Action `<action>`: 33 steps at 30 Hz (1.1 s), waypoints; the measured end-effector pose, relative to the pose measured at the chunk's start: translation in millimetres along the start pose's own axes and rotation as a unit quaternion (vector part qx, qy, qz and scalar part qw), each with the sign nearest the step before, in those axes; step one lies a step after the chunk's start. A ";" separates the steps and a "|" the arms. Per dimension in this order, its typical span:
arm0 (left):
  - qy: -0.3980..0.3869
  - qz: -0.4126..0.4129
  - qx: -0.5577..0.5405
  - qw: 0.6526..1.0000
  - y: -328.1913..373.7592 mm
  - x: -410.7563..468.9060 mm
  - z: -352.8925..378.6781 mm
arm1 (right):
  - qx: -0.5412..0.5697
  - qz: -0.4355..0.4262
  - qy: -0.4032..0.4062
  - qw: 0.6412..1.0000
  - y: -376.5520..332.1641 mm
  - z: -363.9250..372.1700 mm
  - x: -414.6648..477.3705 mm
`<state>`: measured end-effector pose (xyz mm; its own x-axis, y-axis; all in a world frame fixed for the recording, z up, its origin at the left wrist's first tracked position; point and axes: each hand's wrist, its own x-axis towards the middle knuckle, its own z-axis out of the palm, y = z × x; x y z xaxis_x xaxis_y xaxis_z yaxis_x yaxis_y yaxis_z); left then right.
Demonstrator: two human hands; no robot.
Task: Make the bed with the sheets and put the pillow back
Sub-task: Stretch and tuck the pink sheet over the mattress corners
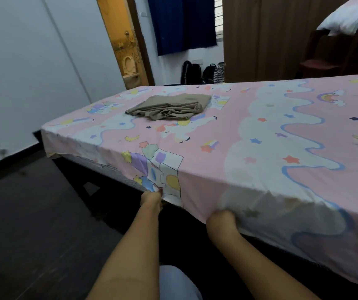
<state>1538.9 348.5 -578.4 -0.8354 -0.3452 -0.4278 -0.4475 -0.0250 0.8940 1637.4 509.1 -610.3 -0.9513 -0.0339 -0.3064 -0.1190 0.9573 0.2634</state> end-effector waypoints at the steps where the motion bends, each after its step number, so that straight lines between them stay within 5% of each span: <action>1: -0.004 -0.009 0.012 1.000 3.1 -5.2 -0.5 | -0.007 0.004 -0.004 1.000 -4.1 -0.7 -3.2; 4: 0.002 -0.010 0.042 0.999 10.8 -24.5 -6.3 | -0.010 -0.005 0.048 0.999 -6.8 -26.5 -12.0; 8: 0.002 -0.009 0.068 0.998 14.5 -22.2 -28.5 | 0.073 -0.031 0.273 0.959 -41.0 -77.0 -12.7; 12: -0.067 -0.019 0.088 0.994 21.3 0.9 -40.4 | 0.037 -0.022 0.336 0.941 -87.5 -80.6 37.8; 18: -0.190 -0.087 0.095 0.973 22.0 30.2 -55.1 | 0.013 0.002 0.387 0.922 -106.9 -81.2 93.6; 22: -0.263 -0.083 -0.054 0.960 21.5 60.2 -52.3 | 0.027 -0.029 0.371 0.928 -102.3 -84.4 118.4; 27: -0.305 -0.044 -0.204 0.929 28.4 96.6 -37.9 | 0.003 -0.076 0.444 0.893 -102.6 -87.2 135.0; 30: -0.338 -0.034 -0.219 0.915 28.0 115.3 -40.0 | 0.043 -0.063 0.478 0.875 -108.3 -82.8 136.1; 33: -0.296 0.026 -0.165 0.941 21.2 132.3 -51.6 | 0.079 -0.031 0.491 0.867 -112.3 -69.5 138.4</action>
<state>1435.4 253.8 -609.1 -0.9288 0.2255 -0.2942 -0.3587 -0.3464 0.8668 1499.3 377.0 -618.8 -0.7370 -0.2402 0.6317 -0.2111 0.9698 0.1224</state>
